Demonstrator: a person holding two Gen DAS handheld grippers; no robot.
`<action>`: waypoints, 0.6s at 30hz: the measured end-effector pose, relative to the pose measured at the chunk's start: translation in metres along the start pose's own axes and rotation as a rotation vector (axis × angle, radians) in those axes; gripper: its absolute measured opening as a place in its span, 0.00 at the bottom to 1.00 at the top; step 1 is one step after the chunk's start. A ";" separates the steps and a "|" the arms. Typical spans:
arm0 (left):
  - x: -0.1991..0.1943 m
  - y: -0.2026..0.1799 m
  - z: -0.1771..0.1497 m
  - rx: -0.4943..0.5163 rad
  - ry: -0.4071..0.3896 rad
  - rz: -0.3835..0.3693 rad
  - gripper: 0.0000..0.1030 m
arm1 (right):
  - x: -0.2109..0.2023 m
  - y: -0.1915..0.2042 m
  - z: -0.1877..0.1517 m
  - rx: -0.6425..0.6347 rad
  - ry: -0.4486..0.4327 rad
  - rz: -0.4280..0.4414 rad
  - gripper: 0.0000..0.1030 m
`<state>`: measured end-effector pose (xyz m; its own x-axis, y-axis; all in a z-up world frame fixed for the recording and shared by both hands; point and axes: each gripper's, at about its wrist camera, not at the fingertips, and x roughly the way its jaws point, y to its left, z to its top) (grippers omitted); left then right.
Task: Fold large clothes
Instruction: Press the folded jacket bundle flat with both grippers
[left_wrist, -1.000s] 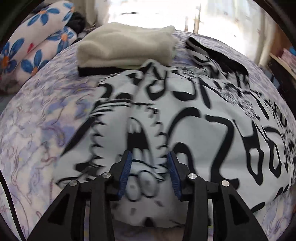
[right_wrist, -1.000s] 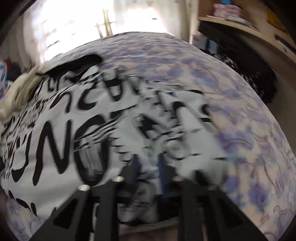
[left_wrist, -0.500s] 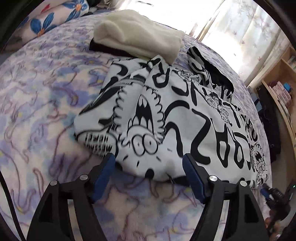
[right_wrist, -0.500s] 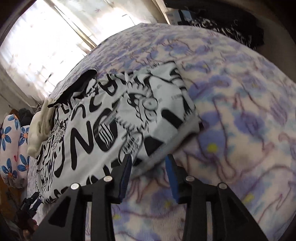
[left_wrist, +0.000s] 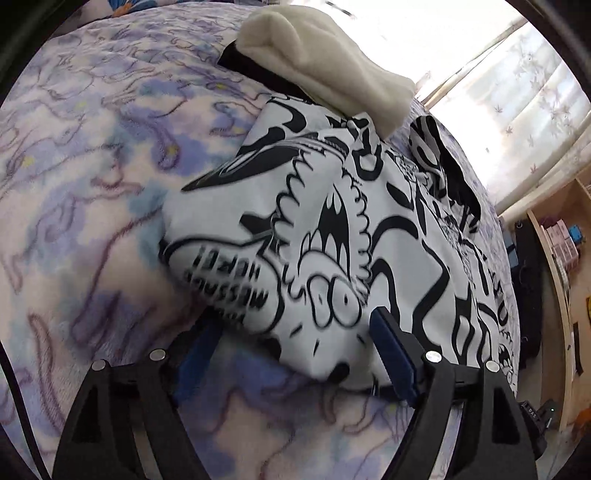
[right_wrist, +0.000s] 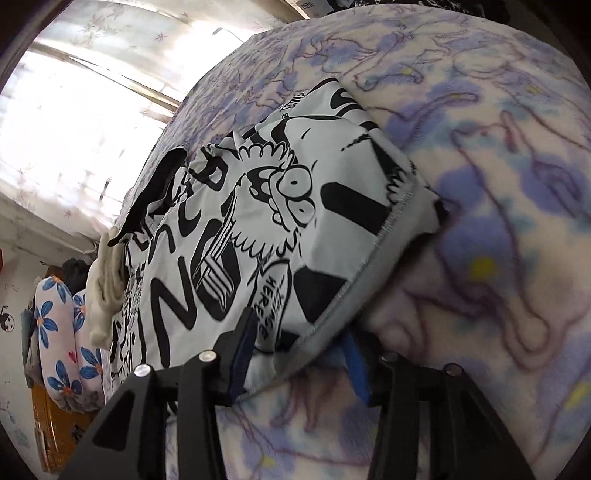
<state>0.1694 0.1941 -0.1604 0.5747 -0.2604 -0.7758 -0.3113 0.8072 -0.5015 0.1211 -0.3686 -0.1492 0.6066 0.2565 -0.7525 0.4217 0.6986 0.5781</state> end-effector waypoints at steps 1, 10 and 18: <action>0.003 -0.001 0.003 0.002 -0.008 0.003 0.78 | 0.005 0.002 0.003 0.002 -0.013 -0.002 0.47; 0.019 -0.013 0.018 -0.006 -0.105 0.094 0.56 | 0.022 0.014 0.013 -0.055 -0.085 -0.049 0.41; 0.000 -0.009 0.020 -0.007 -0.127 0.060 0.18 | 0.009 0.016 0.008 -0.073 -0.130 -0.062 0.17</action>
<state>0.1875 0.1974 -0.1487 0.6460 -0.1417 -0.7501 -0.3534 0.8155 -0.4584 0.1386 -0.3610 -0.1443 0.6652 0.1264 -0.7359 0.4133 0.7585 0.5038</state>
